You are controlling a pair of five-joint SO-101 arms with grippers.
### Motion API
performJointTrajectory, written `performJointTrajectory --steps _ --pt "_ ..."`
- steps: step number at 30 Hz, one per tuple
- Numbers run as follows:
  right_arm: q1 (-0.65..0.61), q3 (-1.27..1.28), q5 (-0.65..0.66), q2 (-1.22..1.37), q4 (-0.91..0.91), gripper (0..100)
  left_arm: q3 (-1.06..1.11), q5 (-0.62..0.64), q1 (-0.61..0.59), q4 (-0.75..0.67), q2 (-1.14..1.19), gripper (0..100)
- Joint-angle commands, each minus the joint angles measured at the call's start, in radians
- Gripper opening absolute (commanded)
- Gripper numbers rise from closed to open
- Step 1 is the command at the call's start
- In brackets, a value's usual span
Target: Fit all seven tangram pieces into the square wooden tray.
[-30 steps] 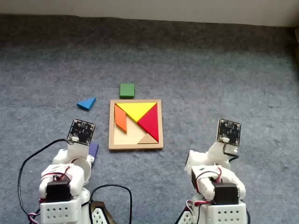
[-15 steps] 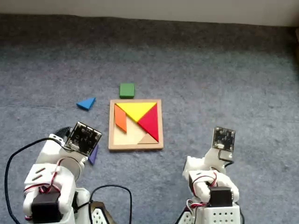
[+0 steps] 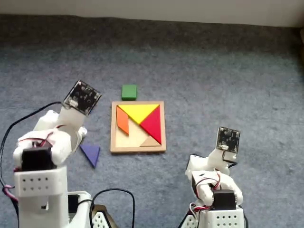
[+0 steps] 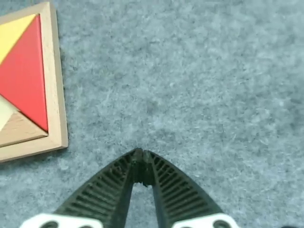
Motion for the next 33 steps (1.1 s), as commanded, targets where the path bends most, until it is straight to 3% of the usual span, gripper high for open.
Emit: performJointTrajectory --steps 1,5,18,33 --pt "0.012 0.148 0.008 -0.013 -0.019 0.4 -0.148 0.086 0.084 0.0 0.283 25" --pt "0.012 0.148 0.008 -0.013 -0.019 0.4 -0.274 0.212 0.162 -0.018 0.487 27" --pt "0.013 0.147 0.008 -0.013 -0.019 0.4 -0.567 0.571 0.255 -0.316 1.012 35" --pt "0.013 0.142 0.008 -0.013 -0.019 0.4 -1.09 0.62 0.292 -0.341 1.624 34"
